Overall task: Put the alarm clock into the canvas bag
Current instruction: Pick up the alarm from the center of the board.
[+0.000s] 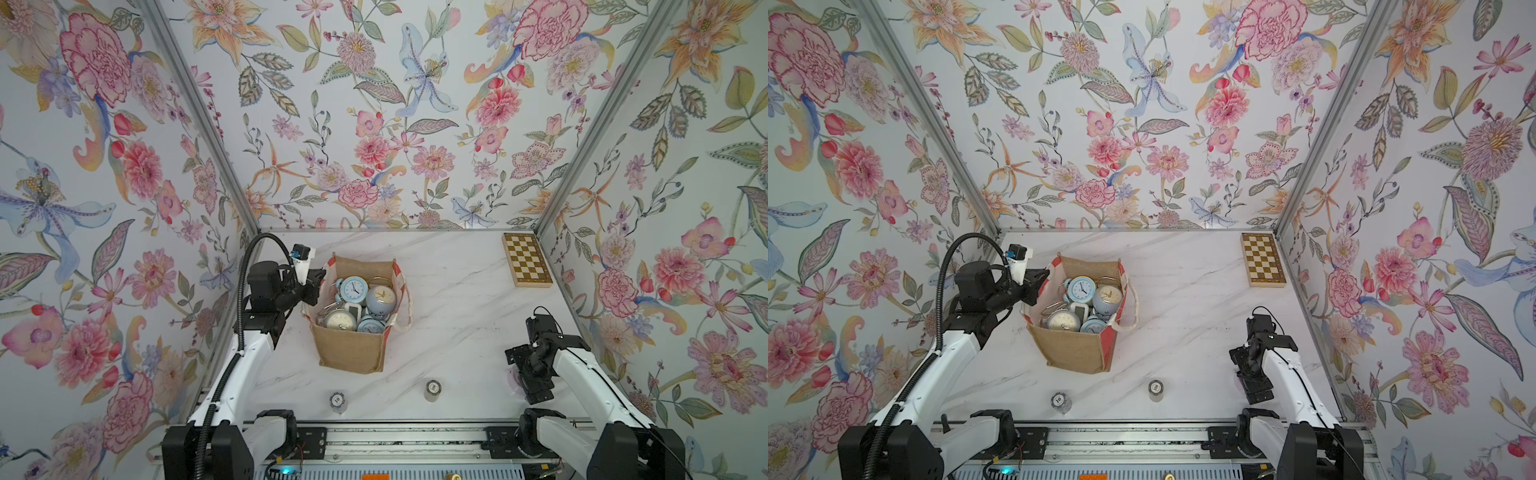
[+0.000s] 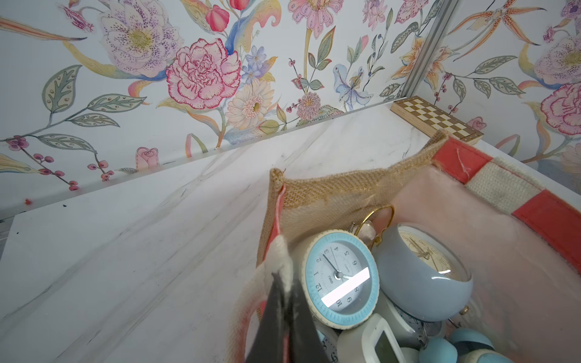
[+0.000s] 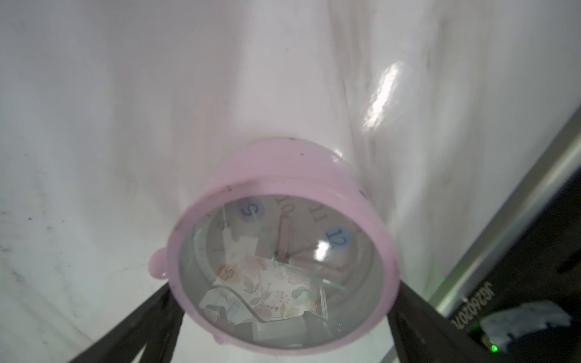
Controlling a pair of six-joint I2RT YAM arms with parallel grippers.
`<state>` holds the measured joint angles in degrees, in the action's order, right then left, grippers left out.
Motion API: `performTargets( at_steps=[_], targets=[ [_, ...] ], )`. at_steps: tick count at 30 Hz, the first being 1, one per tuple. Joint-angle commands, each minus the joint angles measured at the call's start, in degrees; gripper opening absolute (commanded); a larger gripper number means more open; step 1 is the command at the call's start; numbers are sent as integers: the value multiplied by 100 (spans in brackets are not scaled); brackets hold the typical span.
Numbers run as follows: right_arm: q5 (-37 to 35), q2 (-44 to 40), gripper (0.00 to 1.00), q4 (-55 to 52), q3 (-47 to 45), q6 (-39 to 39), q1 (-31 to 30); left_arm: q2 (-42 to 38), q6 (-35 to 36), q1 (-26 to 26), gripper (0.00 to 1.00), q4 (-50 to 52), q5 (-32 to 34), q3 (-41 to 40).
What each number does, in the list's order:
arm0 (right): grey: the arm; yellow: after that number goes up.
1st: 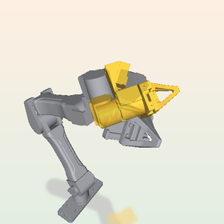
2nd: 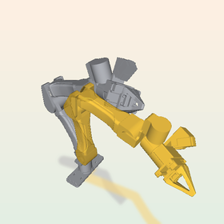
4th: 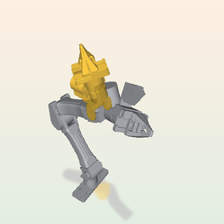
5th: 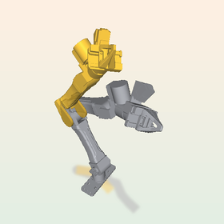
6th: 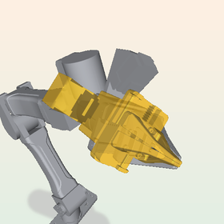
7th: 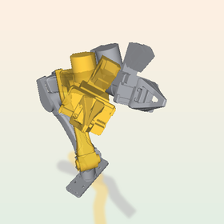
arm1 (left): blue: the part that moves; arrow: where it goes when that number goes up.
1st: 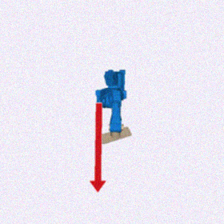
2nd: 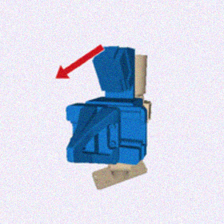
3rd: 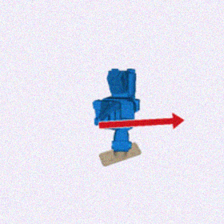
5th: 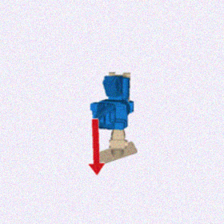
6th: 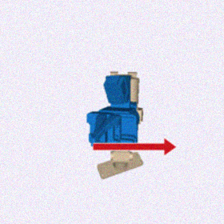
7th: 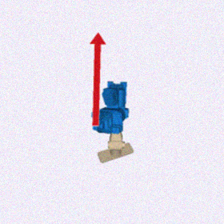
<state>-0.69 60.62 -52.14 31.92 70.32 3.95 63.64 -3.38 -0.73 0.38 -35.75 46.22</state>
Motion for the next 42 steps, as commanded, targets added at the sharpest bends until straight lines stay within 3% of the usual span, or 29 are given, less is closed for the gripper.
performTargets(
  at_steps=[1, 20, 26, 33, 42],
  targets=[
    [-317, 83, 100, 56, -1, -453, 206, -121, 122, -59, 0, -60, -29, 109],
    [150, -389, 71, 408, -119, -642, 429, -95, 109, -59, 0, -65, -46, 116],
    [745, -549, 68, 1167, 39, -1400, 374, -90, 100, -60, 0, -67, -55, 120],
    [1757, -674, 66, 2419, 189, -2401, -30, -98, 109, -60, 0, -69, -51, 116],
    [2322, -137, 65, 2805, 1183, -3235, -1135, -123, 92, -59, 0, -91, -64, 107]
  ],
)
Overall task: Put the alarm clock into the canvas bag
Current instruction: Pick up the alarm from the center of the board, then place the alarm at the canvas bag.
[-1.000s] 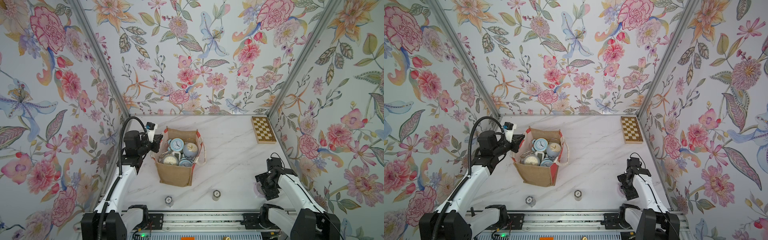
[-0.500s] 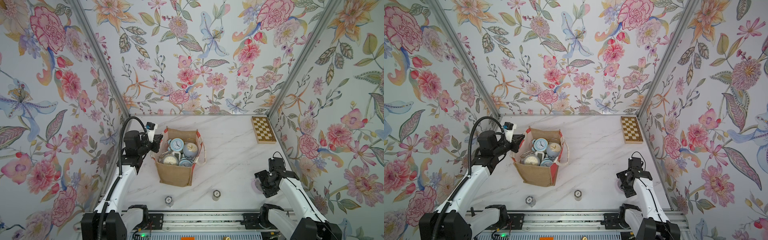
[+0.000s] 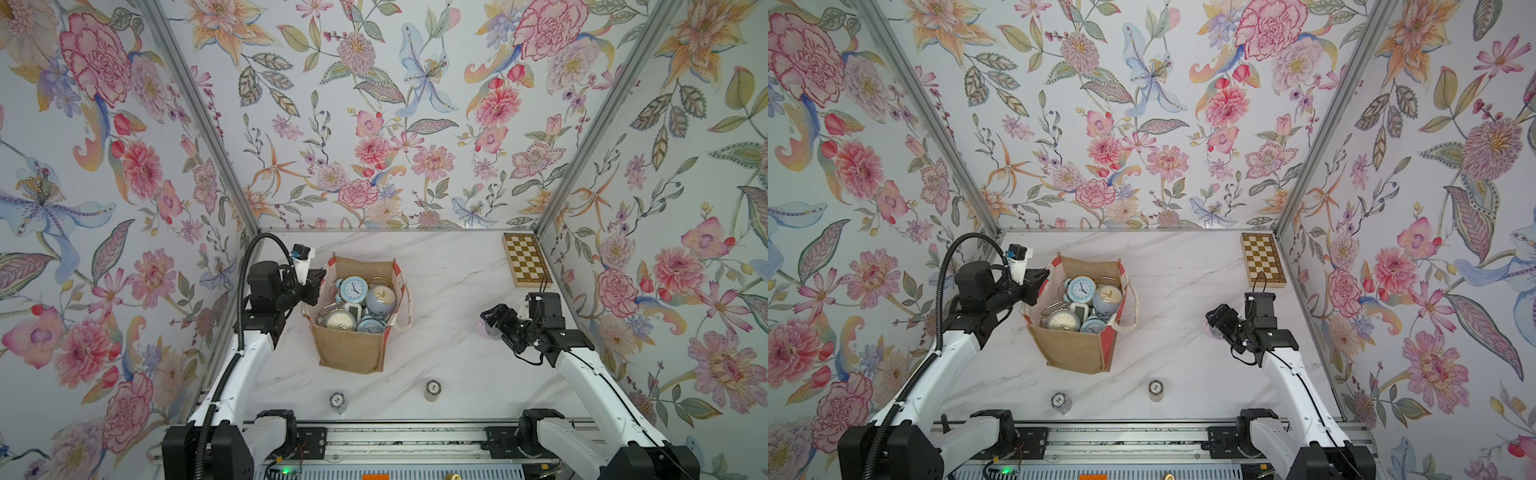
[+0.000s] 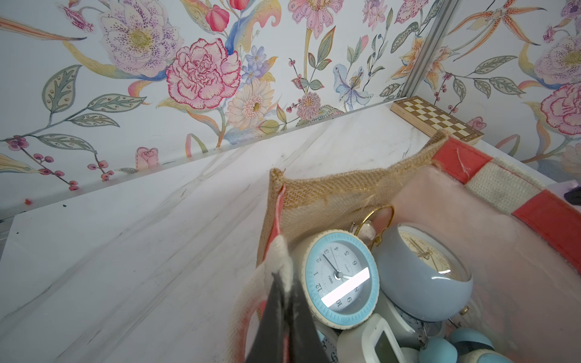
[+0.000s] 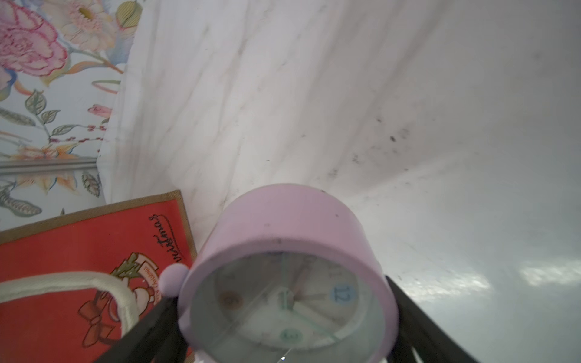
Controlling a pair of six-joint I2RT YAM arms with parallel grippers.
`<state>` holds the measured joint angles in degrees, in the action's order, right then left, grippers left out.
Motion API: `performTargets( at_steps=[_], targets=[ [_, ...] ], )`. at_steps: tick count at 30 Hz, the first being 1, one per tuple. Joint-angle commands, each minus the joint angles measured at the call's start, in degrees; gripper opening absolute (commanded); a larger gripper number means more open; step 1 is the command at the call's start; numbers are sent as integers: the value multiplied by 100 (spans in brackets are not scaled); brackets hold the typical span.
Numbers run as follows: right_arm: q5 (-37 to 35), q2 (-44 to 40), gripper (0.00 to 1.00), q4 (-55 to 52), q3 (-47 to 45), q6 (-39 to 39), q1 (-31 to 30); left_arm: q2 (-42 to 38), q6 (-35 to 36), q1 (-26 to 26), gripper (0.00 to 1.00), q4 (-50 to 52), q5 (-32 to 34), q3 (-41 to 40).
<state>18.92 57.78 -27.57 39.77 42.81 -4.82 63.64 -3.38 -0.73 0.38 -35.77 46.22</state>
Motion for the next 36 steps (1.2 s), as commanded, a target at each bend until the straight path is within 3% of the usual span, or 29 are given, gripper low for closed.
performTargets(
  at_steps=[1, 6, 12, 20, 29, 36],
  targets=[
    [457, 247, 65, 374, 571, -526, -403, -114, 94, -59, 0, -90, -68, 107],
    [741, 824, 64, 384, 1607, -613, -1279, -106, 67, -58, 0, -117, -79, 98],
    [597, 1546, 64, 266, 2981, -744, -2327, -172, 66, -58, 0, -128, -45, 82],
    [417, 2796, 63, -485, 4841, -1480, -3551, -148, 39, -58, 0, -141, -47, 80],
    [-471, 4434, 64, -2002, 6964, -2492, -4507, -109, 21, -59, 0, -133, -18, 80],
    [-1257, 5693, 64, -2583, 8339, -2785, -4766, -138, 22, -61, 0, -158, -32, 63]
  ],
)
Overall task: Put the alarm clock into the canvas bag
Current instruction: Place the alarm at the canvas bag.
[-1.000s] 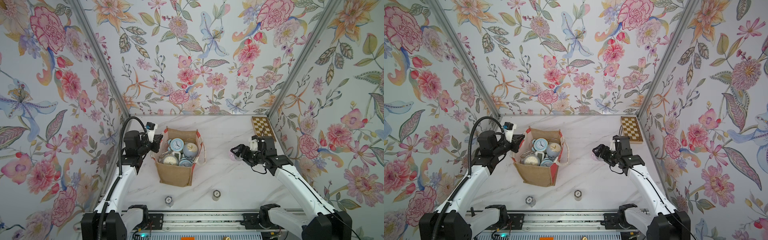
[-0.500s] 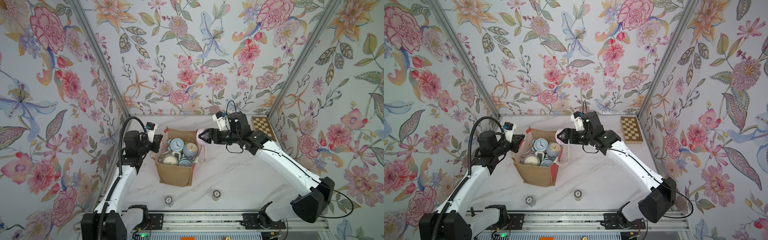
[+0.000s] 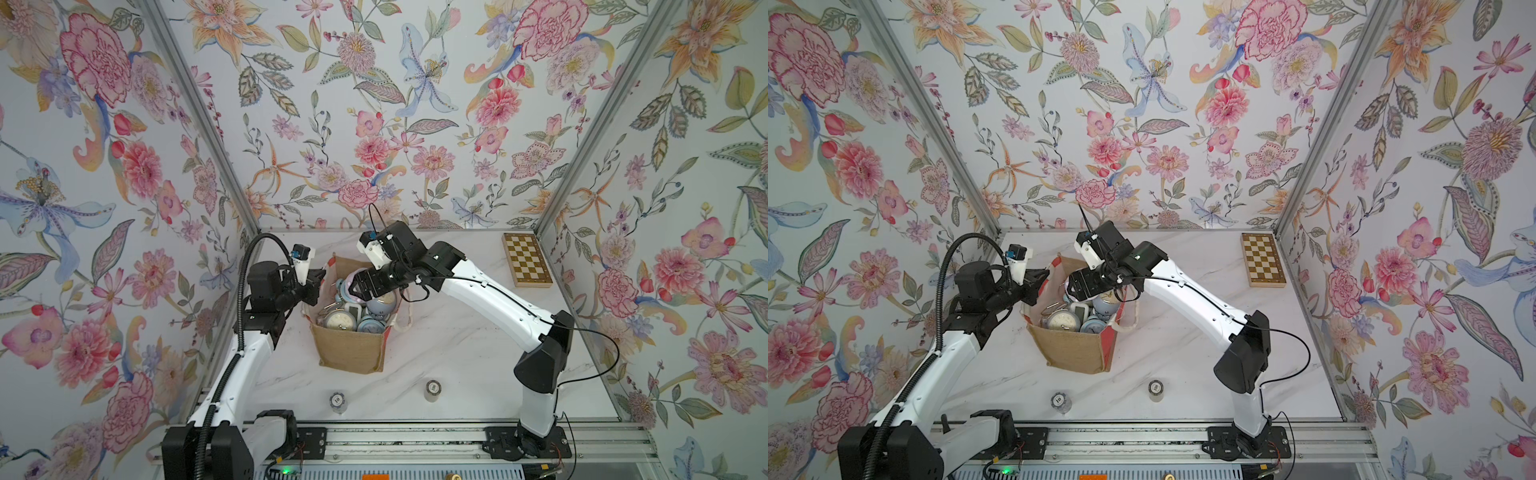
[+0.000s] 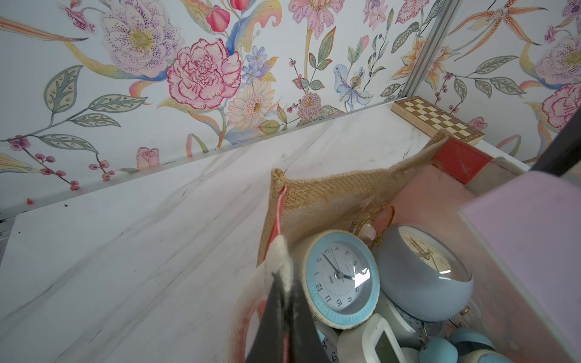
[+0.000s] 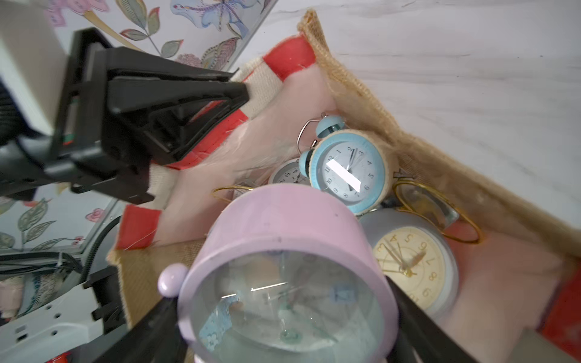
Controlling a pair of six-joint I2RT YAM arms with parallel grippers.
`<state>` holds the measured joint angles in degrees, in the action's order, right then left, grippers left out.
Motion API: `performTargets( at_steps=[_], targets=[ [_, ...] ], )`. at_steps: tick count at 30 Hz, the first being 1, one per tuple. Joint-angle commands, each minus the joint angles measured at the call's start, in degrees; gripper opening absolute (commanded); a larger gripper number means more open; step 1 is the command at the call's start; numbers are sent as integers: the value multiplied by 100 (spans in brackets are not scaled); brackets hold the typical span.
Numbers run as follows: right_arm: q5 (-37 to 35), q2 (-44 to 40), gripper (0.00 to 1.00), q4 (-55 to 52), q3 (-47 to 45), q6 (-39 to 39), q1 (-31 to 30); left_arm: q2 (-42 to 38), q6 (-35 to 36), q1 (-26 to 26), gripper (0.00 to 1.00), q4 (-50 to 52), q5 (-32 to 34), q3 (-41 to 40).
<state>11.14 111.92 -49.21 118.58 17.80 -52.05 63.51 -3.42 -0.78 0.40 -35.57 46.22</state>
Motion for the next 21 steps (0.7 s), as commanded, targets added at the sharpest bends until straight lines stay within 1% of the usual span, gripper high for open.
performTargets(
  at_steps=[1, 5, 12, 18, 21],
  targets=[
    [-548, 479, 64, -486, 674, -291, -75, -118, 17, -54, 0, -162, -55, 63],
    [-931, 1091, 64, -592, 1310, -254, -170, -110, 8, -53, 0, -166, -73, 63],
    [-1746, 1714, 65, -604, 1770, -119, -244, -110, 1, -54, 0, -185, -98, 45],
    [-1882, 2009, 72, -599, 2195, -128, -343, -100, -18, -51, 0, -208, -133, 45],
    [-1803, 2044, 80, -599, 2382, -124, -391, -114, -27, -54, 0, -230, -101, 28]
  ],
)
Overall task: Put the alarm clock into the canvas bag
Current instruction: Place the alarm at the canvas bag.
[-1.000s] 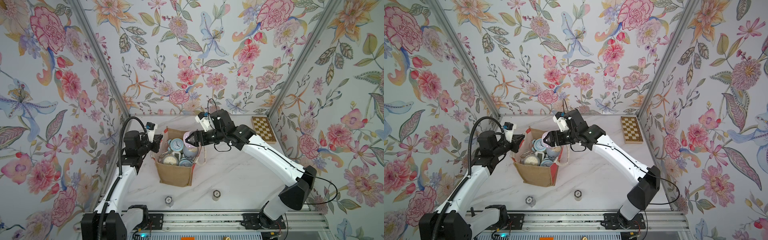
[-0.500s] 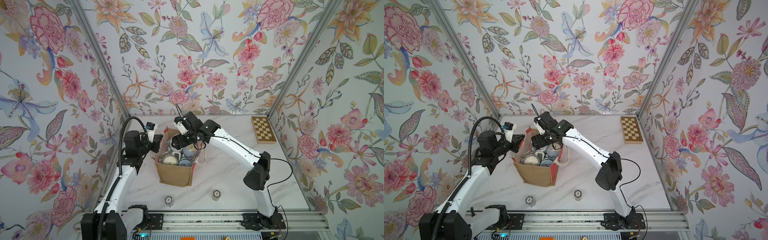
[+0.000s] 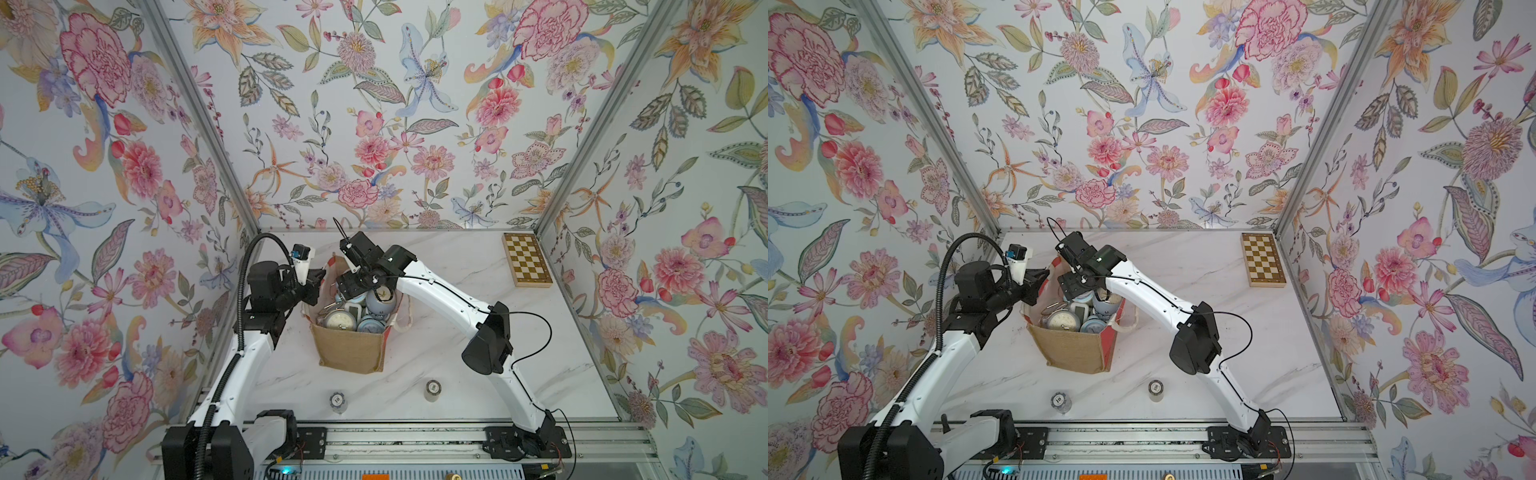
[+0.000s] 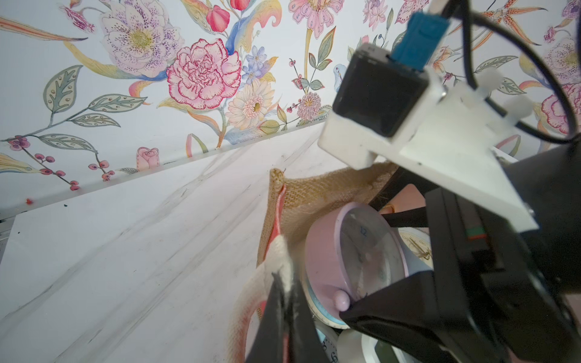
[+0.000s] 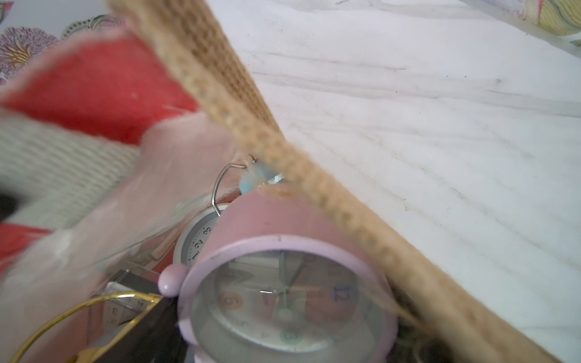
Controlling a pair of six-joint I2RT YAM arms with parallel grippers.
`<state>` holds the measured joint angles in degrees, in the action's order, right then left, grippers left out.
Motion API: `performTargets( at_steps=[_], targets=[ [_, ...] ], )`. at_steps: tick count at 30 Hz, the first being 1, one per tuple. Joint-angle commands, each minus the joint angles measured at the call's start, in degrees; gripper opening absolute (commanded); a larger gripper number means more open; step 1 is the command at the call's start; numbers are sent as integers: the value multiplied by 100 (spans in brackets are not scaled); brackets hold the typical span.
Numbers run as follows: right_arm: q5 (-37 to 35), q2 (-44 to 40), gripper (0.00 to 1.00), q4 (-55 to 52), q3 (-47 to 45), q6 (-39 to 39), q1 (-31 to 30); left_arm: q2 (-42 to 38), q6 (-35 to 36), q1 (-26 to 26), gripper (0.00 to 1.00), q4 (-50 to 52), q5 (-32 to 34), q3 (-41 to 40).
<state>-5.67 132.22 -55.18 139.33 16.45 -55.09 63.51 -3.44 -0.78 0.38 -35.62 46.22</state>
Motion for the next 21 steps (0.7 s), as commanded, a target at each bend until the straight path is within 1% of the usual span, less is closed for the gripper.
performTargets(
  at_steps=[1, 4, 7, 10, 15, 21],
  targets=[
    [-95, -8, 84, -14, 346, 16, -115, -113, -33, -54, 0, -229, -79, 28],
    [11, -163, 91, -18, 345, 64, -148, -117, -64, -54, 7, -253, -61, 19],
    [49, -388, 94, -13, 277, 76, -171, -115, -78, -53, 13, -267, -26, 17],
    [-6, -660, 95, -13, 130, 87, -180, -123, -70, -55, 19, -252, 44, 27],
    [-172, -1221, 93, -19, -290, 93, -180, -135, -59, -52, 27, -47, 190, 158],
    [-592, -2011, 91, -14, -1234, 319, -134, -103, -253, -53, 38, 563, 501, 585]
  ],
)
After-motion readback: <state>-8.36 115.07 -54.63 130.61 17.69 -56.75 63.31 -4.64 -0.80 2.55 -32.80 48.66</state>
